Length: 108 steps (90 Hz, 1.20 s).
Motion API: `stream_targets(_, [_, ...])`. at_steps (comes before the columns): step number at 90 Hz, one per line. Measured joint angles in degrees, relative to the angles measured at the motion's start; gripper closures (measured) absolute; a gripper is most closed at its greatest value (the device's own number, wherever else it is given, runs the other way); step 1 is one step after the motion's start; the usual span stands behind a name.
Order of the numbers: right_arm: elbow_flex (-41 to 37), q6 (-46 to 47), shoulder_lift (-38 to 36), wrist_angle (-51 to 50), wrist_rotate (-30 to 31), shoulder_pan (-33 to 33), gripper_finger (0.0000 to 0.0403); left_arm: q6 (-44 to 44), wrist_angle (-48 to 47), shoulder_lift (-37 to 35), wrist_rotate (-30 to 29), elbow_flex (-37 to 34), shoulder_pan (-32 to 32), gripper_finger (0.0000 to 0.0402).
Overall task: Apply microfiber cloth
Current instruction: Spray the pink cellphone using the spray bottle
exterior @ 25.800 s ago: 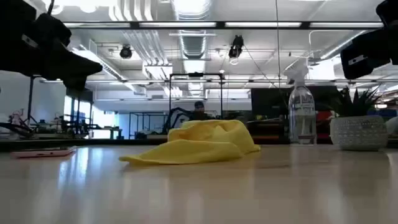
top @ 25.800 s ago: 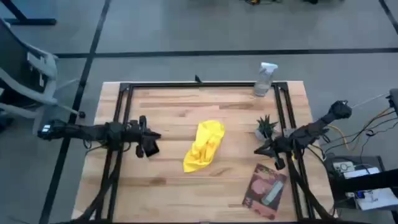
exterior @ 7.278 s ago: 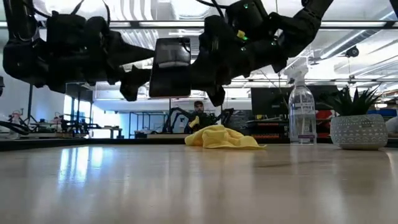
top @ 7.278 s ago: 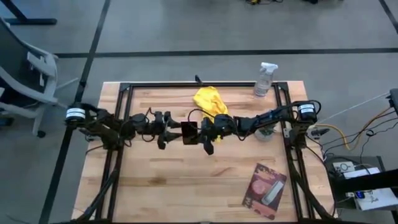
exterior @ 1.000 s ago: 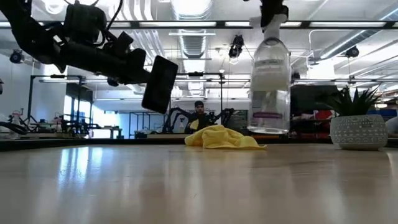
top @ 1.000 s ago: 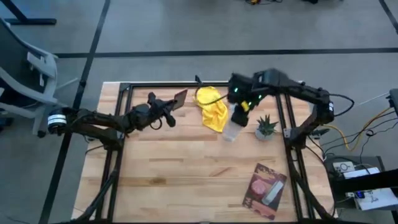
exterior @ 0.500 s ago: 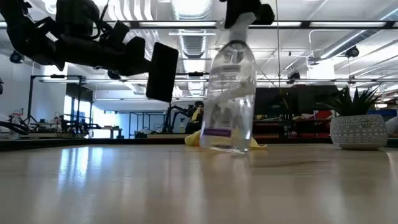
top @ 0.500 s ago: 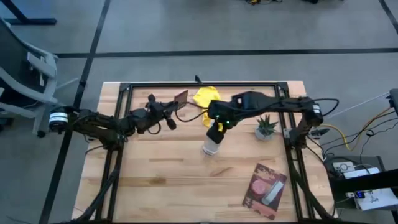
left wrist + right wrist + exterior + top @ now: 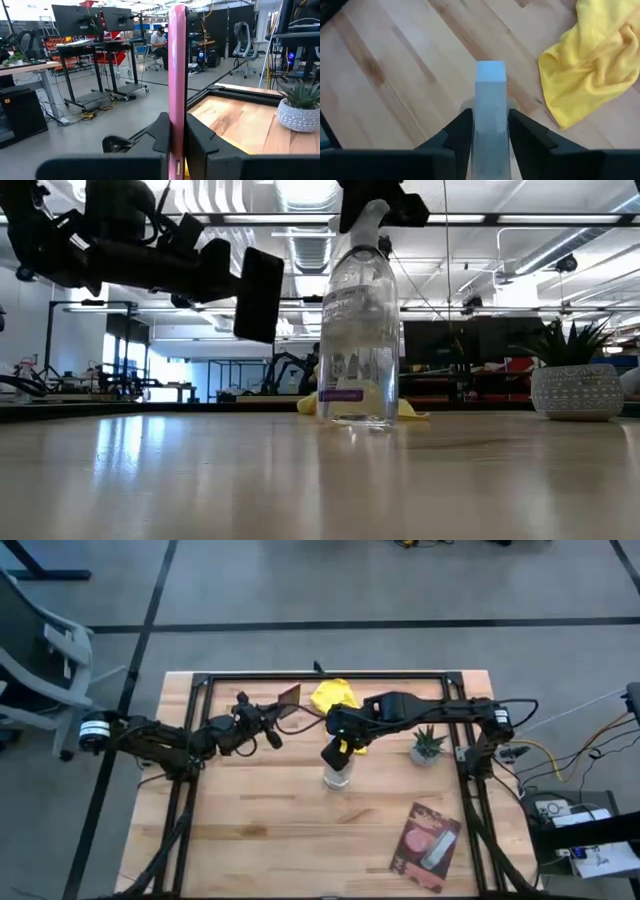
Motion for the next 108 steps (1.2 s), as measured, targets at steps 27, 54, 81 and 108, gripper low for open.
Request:
stream_targets(27, [0.0,-6.7,-0.9,1.7,-0.1,0.0,0.0249,-1.0,0.0,0.0,0.1,0.0,0.0,0.0392])
stream_targets(54, [4.2,-10.6,-3.0,1.7,0.0,0.2,0.0218,-1.3,-0.6,0.0,0.3,0.0,0.0,0.0392])
stream_targets(81, [6.8,-20.9,-4.9,-10.7,4.4,1.4,0.0248,-2.9,-1.5,0.0,2.4,0.0,-0.1,0.0392])
stream_targets(108, [-1.9,-29.6,-6.6,-13.7,12.7,5.3,0.0317,-8.4,-1.3,0.0,4.3,0.0,-0.5,0.0392])
